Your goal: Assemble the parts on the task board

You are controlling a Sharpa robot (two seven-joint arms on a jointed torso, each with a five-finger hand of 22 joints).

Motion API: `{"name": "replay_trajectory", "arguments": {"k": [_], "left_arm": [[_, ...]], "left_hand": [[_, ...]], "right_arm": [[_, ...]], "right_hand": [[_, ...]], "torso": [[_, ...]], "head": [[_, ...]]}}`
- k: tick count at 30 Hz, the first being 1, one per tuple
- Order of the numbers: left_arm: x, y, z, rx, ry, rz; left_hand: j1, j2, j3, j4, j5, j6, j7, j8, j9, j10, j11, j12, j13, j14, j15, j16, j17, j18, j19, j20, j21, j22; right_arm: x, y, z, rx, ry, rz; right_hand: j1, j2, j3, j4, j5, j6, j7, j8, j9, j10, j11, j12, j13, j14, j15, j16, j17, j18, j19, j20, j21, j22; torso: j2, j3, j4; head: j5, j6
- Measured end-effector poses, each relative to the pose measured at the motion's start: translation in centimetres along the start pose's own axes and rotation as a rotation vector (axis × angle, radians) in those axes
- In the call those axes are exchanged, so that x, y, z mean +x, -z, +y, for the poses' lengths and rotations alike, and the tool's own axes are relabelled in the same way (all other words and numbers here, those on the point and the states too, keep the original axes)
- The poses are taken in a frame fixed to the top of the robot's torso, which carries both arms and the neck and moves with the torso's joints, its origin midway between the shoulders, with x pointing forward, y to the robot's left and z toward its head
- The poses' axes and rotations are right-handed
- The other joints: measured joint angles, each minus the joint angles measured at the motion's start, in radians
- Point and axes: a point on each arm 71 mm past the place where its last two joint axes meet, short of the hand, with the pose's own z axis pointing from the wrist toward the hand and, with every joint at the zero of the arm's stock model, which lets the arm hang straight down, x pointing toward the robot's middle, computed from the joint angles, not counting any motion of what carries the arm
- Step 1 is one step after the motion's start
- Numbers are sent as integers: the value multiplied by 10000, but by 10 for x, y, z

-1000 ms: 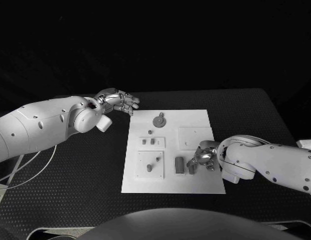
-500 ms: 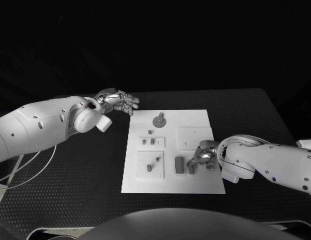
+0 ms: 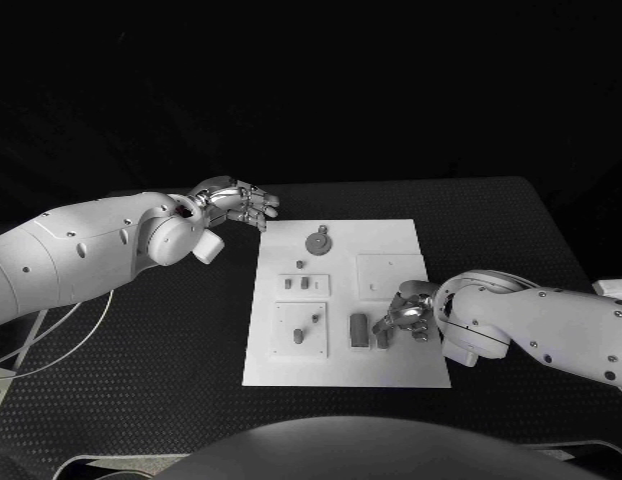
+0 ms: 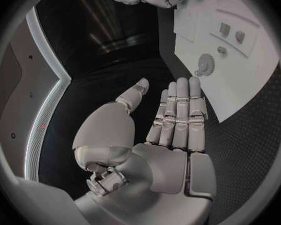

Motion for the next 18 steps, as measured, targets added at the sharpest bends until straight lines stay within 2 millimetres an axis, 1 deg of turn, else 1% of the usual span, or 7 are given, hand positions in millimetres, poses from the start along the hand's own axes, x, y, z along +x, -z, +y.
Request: {"name": "replay_trajectory", "arguments": {"k": [3, 4, 6, 18], "left_arm": [[0, 0, 0, -2, 0, -2], [0, 0, 0, -3, 0, -2], [0, 0, 0, -4, 0, -3], [0, 0, 0, -9, -1, -3]], "left_hand": [[0, 0, 0, 0, 0, 0, 0, 0, 0, 0, 0, 0, 0, 0, 0, 0, 0, 71, 0, 0, 0, 0], [0, 0, 0, 0, 0, 0, 0, 0, 0, 0, 0, 0, 0, 0, 0, 0, 0, 80, 0, 0, 0, 0], [0, 0, 0, 0, 0, 0, 0, 0, 0, 0, 0, 0, 0, 0, 0, 0, -1, 120, 0, 0, 0, -1], [0, 0, 0, 0, 0, 0, 0, 0, 1, 1, -1, 0, 0, 0, 0, 0, 9, 119, 0, 0, 0, -2]], "right_arm": [[1, 0, 0, 8, -74, -22], [1, 0, -1, 11, -105, -35], [1, 0, -1, 12, -140, -57], [2, 0, -2, 38, -301, -121]], "right_hand": [[0, 0, -1, -1, -1, 1, 0, 0, 2, 16, -15, 0, 8, 3, 3, 0, 0, -12, 0, 0, 0, 0], [0, 0, -1, -1, -2, -3, -5, 0, 92, 16, -16, 0, 8, 3, 4, 0, 0, -13, 0, 1, 0, -1], [0, 0, -1, -1, -9, -8, -10, 0, 141, 15, -16, 0, 8, 10, 12, 0, 0, -17, 5, -4, 0, -1], [0, 0, 15, 15, -42, -22, -25, 1, 206, 16, -16, 0, 7, -35, -4, 0, 0, -45, 47, -10, 0, -2]], "torso": [[0, 0, 0], [0, 0, 0], [0, 0, -1], [0, 0, -2]], "head": [[0, 0], [0, 0], [12, 0], [17, 0]]}}
